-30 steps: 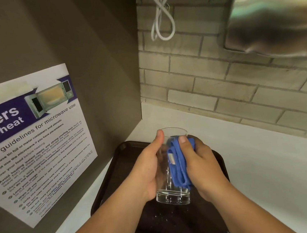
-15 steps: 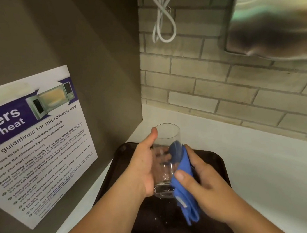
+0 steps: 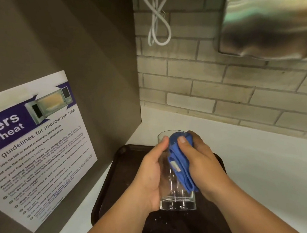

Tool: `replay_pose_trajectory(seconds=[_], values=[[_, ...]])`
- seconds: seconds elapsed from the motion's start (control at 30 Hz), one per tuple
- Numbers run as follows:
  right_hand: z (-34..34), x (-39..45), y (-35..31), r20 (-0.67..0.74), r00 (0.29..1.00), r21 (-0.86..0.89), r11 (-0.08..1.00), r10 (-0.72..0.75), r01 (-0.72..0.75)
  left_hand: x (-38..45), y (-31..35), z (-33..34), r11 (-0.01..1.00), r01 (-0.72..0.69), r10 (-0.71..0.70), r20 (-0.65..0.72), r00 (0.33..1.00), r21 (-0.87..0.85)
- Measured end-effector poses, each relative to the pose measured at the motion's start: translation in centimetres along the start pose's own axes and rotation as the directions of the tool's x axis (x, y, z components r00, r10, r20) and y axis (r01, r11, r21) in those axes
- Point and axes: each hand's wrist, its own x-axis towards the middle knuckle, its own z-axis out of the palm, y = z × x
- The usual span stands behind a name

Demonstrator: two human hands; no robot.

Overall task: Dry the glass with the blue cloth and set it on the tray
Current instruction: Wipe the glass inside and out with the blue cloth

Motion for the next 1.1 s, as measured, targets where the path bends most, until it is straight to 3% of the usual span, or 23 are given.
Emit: replay_pose_trajectory(seconds=[0.1,0.23,0.33,0.4,0.47,0.53,0.6,0.67,0.73,0.83,0.97,1.1], values=[[-0.3,-1.3,0.1,0.193,0.980,0.118,0.990,0.050,-0.073,0.4,0.4,-0.6,0.999,-0.032,0.031,-0.105,0.994,-0.011],[-0.6,-3.0,1.2,0.329,0.944,-0.083,0.996,-0.012,0.041,0.8,0.4,-1.6,0.998,-0.057,0.061,-0.162,0.985,0.027],[-0.3,-2.7,0.4,0.178,0.975,-0.143,0.977,-0.130,0.157,0.5,-0.1,-1.7,0.995,-0.061,0.067,-0.089,0.994,0.077],[-0.2,-1.7,-0.4,0.011,0.990,-0.032,0.990,-0.138,0.138,0.1,-0.1,-1.2,0.997,-0.046,0.046,0.005,0.999,0.060],[-0.3,-1.3,-0.6,-0.026,0.998,0.059,0.997,-0.058,0.059,0.2,0.0,-1.2,0.999,-0.044,0.044,0.047,0.998,-0.014],[-0.4,-2.0,-0.4,0.102,0.995,0.074,0.997,-0.019,0.011,0.6,0.4,-1.4,0.995,-0.040,0.039,-0.003,0.999,-0.095],[-0.4,-3.4,0.4,0.270,0.963,-0.053,0.999,0.009,0.006,0.9,0.7,-1.8,0.993,-0.065,0.057,-0.085,0.995,-0.095],[-0.1,-3.9,0.9,0.304,0.953,-0.186,0.980,-0.014,0.074,0.9,0.6,-2.0,0.996,-0.086,0.082,-0.112,0.990,-0.032],[0.3,-3.3,0.6,0.212,0.972,-0.191,0.971,-0.102,0.144,0.7,0.2,-1.7,0.996,-0.088,0.091,-0.135,0.987,0.027],[0.4,-1.8,-0.3,-0.039,0.994,-0.141,0.986,-0.098,0.091,0.5,-0.1,-1.1,0.996,-0.062,0.068,-0.091,0.994,0.066],[1.1,-1.6,-0.4,-0.074,0.983,-0.260,0.955,-0.169,0.144,0.2,-0.1,-0.9,0.999,-0.046,0.047,-0.045,0.998,0.023],[1.0,-0.8,-0.5,-0.090,0.976,-0.243,0.955,-0.197,0.170,0.1,0.1,-0.3,0.998,-0.064,0.064,-0.038,0.997,0.011]])
